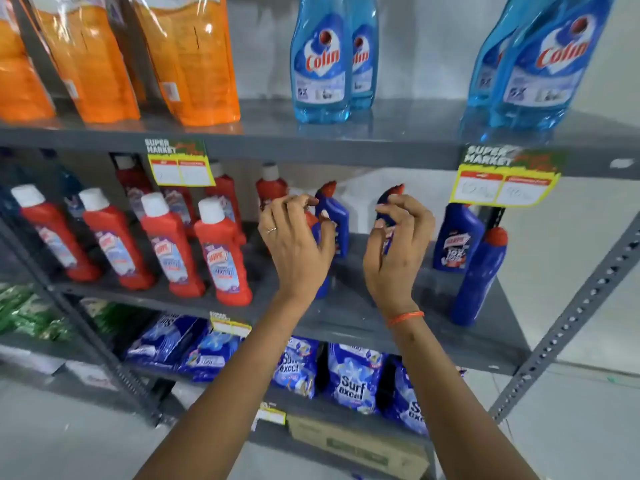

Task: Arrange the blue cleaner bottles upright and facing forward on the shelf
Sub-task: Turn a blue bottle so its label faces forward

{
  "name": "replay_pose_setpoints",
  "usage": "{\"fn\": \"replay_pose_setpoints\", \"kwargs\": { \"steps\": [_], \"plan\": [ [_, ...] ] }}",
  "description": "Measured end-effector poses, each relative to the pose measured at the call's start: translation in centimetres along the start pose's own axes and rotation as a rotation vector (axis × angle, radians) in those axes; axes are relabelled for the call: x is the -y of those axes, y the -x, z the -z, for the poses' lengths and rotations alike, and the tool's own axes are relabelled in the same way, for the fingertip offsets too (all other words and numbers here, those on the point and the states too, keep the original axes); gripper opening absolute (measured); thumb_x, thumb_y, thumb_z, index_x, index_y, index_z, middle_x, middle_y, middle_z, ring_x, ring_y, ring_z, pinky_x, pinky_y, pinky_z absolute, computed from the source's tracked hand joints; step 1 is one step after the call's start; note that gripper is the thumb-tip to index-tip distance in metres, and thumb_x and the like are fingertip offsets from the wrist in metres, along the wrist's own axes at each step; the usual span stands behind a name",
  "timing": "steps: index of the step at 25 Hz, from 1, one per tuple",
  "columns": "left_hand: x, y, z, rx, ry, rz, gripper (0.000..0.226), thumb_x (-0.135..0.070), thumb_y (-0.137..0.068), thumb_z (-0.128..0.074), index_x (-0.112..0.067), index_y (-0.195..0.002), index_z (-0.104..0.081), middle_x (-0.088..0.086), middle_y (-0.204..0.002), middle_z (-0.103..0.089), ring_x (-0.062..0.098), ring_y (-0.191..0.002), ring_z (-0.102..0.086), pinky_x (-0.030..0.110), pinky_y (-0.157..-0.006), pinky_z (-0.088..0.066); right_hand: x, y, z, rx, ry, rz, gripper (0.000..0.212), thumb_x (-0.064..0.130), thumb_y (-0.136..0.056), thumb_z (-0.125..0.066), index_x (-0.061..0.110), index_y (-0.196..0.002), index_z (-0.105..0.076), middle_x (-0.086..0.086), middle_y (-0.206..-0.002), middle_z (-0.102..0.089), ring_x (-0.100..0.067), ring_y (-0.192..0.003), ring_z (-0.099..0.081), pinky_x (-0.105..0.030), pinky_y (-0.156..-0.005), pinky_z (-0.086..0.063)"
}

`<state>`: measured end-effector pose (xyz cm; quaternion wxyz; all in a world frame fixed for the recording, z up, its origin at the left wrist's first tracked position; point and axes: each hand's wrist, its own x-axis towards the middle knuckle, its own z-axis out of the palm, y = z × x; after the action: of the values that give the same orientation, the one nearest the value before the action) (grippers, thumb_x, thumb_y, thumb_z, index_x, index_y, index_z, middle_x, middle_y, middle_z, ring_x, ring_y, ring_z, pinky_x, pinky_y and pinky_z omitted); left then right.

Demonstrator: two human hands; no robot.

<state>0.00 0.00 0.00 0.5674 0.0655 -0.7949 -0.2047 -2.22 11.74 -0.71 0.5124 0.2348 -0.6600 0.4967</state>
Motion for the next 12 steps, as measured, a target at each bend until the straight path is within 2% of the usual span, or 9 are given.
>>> {"fn": "replay_pose_setpoints", "kwargs": {
  "steps": [2,4,6,8,10,12],
  "plan": [
    [1.6,0.6,-1.3,0.061,-0.022,0.052,0.027,-0.021,-0.079,-0.054,-0.006,-0.1,-0.047,0.02,-0.096,-0.056,0.038,-0.09,-0.051,0.047,-0.081,-0.043,-1.3,1.6,-1.7,0.118,0.048,-0.044,0.017,0.004,-0.086,-0.047,0.005,-0.101,-0.056,-0.011,-0.116,-0.049,-0.023,-0.11,-0.046,-0.032,-0.097,-0.041],
    [3.8,1.7,-2.6,0.151,0.029,0.146,0.03,-0.02,-0.079,-0.051,-0.002,-0.102,-0.049,0.022,-0.1,-0.056,0.039,-0.093,-0.05,0.049,-0.081,-0.044,-3.3,4.5,-3.5,0.292,0.129,-0.128,0.019,0.004,-0.084,-0.05,0.003,-0.102,-0.055,-0.016,-0.115,-0.052,-0.025,-0.109,-0.046,-0.031,-0.098,-0.04],
    [7.0,2.6,-4.6,0.262,0.094,0.307,0.037,-0.015,-0.078,-0.054,0.001,-0.111,-0.048,0.024,-0.109,-0.055,0.039,-0.101,-0.049,0.051,-0.087,-0.043,-6.0,8.0,-5.6,0.505,0.196,-0.262,0.027,0.006,-0.082,-0.053,0.002,-0.108,-0.05,-0.022,-0.113,-0.051,-0.03,-0.104,-0.046,-0.041,-0.095,-0.042],
    [10.0,3.3,-6.3,0.408,0.128,0.419,0.057,-0.01,-0.075,-0.062,0.001,-0.127,-0.04,0.023,-0.125,-0.05,0.038,-0.116,-0.045,0.049,-0.101,-0.038,-8.5,11.2,-7.3,0.731,0.205,-0.445,0.047,0.014,-0.079,-0.058,-0.001,-0.122,-0.044,-0.027,-0.117,-0.05,-0.04,-0.107,-0.046,-0.051,-0.096,-0.041],
    [12.8,3.8,-7.8,0.586,0.208,0.484,0.072,-0.007,-0.074,-0.067,-0.004,-0.137,-0.031,0.019,-0.139,-0.044,0.033,-0.128,-0.041,0.04,-0.108,-0.032,-10.4,13.1,-8.6,0.854,0.18,-0.604,0.063,0.02,-0.078,-0.065,-0.004,-0.13,-0.038,-0.028,-0.125,-0.049,-0.044,-0.115,-0.044,-0.05,-0.099,-0.041],
    [15.0,4.1,-9.0,0.734,0.323,0.538,0.073,-0.007,-0.075,-0.068,-0.01,-0.138,-0.033,0.014,-0.14,-0.047,0.027,-0.128,-0.046,0.038,-0.109,-0.036,-11.2,13.4,-9.9,0.905,0.137,-0.682,0.063,0.021,-0.077,-0.07,0.0,-0.128,-0.04,-0.024,-0.123,-0.053,-0.039,-0.115,-0.048,-0.041,-0.093,-0.044]
  ]
}}
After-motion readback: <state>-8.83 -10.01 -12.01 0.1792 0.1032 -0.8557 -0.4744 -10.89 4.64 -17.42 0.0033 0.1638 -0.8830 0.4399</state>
